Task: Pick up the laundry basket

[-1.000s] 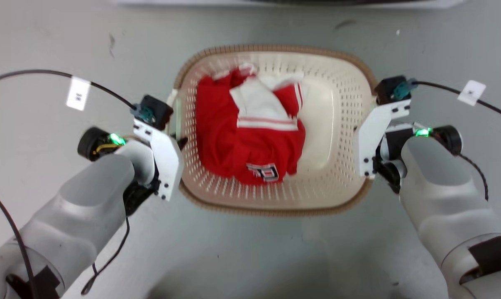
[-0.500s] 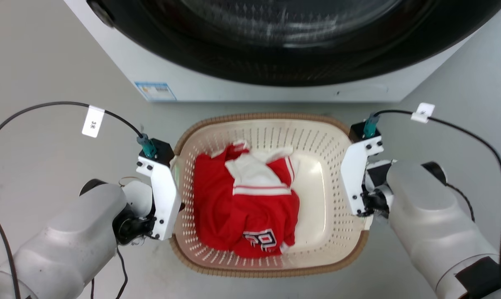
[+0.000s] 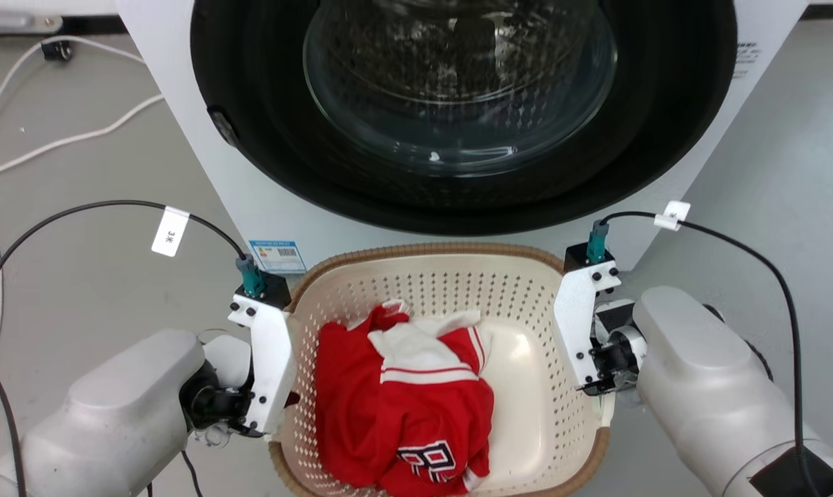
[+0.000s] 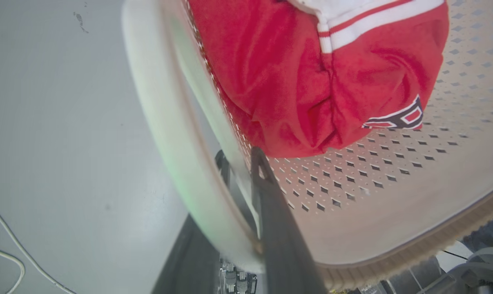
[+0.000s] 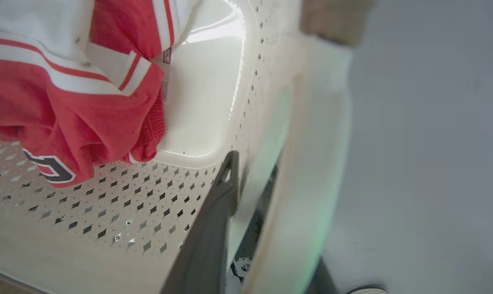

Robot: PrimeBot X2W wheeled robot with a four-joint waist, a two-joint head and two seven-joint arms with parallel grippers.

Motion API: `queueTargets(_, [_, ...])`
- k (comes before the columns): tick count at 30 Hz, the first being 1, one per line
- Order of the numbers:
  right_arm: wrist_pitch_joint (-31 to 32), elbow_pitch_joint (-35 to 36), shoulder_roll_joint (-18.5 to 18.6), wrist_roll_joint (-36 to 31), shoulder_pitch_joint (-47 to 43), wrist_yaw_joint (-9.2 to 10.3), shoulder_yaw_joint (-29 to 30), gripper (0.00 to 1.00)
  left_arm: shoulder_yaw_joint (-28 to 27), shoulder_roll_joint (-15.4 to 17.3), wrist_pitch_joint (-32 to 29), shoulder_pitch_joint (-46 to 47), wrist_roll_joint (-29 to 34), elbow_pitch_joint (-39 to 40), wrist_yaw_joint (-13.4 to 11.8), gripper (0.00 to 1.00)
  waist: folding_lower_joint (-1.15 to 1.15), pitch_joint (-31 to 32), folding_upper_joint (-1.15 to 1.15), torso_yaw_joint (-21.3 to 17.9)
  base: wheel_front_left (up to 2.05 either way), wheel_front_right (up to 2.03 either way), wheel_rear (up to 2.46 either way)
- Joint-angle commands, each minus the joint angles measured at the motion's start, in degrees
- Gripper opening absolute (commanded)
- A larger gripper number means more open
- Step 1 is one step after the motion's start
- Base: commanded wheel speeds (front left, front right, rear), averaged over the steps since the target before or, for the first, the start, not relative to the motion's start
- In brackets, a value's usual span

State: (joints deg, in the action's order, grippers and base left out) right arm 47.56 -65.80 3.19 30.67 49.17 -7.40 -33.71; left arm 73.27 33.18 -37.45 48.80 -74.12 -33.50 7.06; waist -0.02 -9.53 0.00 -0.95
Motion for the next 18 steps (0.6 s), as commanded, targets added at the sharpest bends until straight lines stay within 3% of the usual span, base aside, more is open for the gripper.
queueTargets(1, [0.23,0.96,-0.55,0.79,-0.15,-0.16,-0.18,0.00,0.21,-0.64,-0.60,-0.71,-0.34,0.90,0.69,0.00,0.02,1.08,0.00,-0.20,0.00,0.00,0.00])
queueTargets(18, [4.69,-0.03,-0.61,5.09,-1.06,-0.17,-3.39,0.00,0.20,-1.60,-7.02,-1.89,-1.19,2.02,0.71,0.00,0.02,6.25,0.00,-0.82,0.00,0.00,0.00])
